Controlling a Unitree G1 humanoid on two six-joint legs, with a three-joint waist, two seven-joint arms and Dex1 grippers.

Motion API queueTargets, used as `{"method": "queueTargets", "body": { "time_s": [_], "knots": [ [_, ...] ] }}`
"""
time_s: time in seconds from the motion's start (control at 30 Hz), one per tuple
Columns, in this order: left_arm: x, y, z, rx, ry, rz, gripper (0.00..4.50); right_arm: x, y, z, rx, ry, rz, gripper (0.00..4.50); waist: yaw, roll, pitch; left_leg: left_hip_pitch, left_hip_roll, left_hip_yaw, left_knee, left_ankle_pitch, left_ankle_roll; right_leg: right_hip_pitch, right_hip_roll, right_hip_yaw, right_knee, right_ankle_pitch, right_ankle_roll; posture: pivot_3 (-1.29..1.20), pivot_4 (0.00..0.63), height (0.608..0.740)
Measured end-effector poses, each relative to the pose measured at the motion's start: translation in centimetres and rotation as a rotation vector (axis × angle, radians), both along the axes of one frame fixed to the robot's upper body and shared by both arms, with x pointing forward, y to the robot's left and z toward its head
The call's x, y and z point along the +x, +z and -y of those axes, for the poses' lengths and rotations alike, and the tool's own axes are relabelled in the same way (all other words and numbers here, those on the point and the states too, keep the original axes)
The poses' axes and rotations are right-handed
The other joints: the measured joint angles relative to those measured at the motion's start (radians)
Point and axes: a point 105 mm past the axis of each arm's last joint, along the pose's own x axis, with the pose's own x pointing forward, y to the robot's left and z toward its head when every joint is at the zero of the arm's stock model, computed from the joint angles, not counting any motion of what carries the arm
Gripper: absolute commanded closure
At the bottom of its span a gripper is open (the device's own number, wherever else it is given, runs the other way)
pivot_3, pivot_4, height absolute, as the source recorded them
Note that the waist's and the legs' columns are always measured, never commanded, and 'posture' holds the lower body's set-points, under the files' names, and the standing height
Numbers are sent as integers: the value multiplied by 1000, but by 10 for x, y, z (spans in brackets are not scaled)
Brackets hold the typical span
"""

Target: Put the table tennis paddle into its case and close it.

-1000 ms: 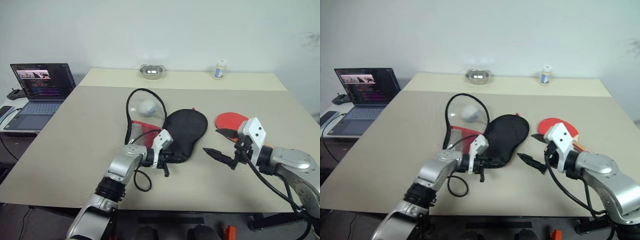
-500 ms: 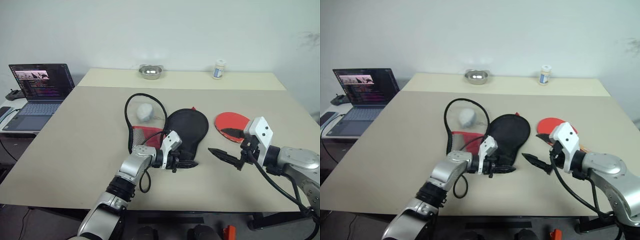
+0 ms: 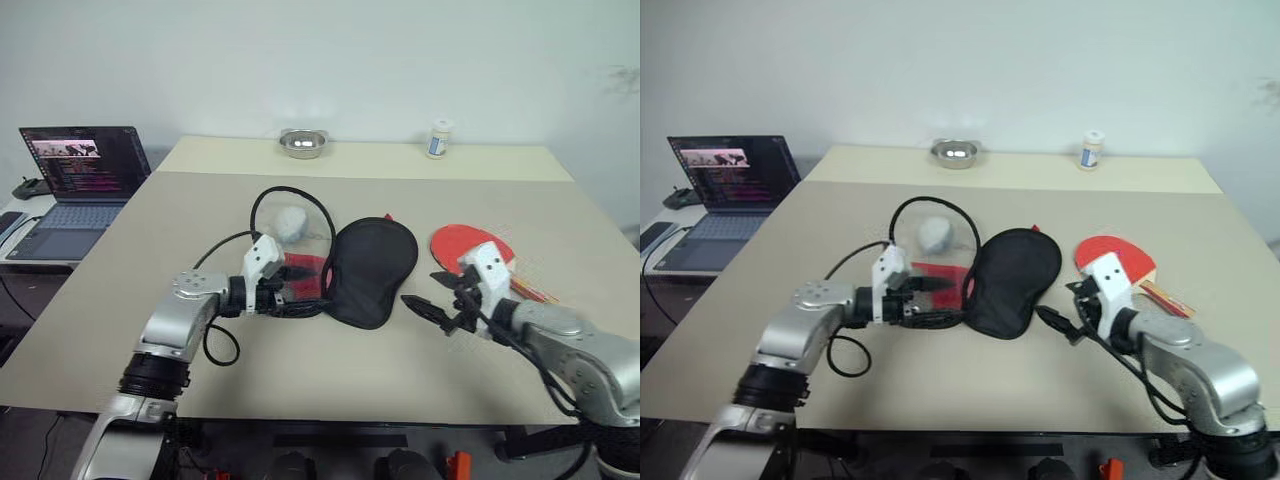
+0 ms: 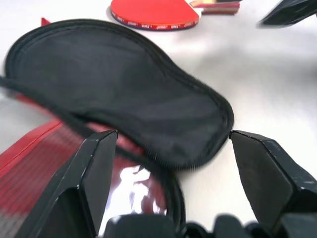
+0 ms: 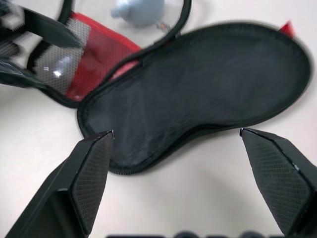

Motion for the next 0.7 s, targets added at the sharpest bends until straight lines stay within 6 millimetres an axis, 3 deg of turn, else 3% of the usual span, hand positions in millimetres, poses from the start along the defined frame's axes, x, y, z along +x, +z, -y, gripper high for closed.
{"method": "queueTargets", "body": {
  "time_s": [0.23, 0.37, 0.5, 0.6, 0.7],
  "knots": [
    [0, 4, 3, -25, 2, 18, 572, 18, -31, -30, -13, -8, -86, 0, 1, 0, 0, -1, 0, 0, 0, 0, 0, 0, 0, 0, -1, 0, 0, 0, 150, 740],
    [1, 9, 10, -40, 13, 46, 572, 24, -47, -28, -62, -28, -122, 0, -1, 0, 0, -1, 0, 1, 0, 0, 0, -1, 0, 0, 0, 0, 0, 0, 150, 740],
    [3, 9, 10, -42, 29, 42, 572, 28, -47, -29, -71, -35, -118, 0, -1, 0, 0, 0, 1, 0, 0, 0, 0, -1, 1, 0, 0, 0, 0, 0, 150, 740],
    [3, 9, 10, -42, 33, 43, 523, 28, -45, -38, -49, -15, -115, 629, -2, 0, 0, 0, 2, 0, 0, 0, 0, -1, 1, 0, 1, 0, 0, 0, 150, 740],
    [3, 9, 10, -42, 33, 42, 523, 27, -44, -48, -39, 13, -112, 1689, -2, 0, 0, -1, 1, 0, 0, 0, 0, -1, 1, 0, 0, 0, 0, 0, 150, 740]
  ]
}}
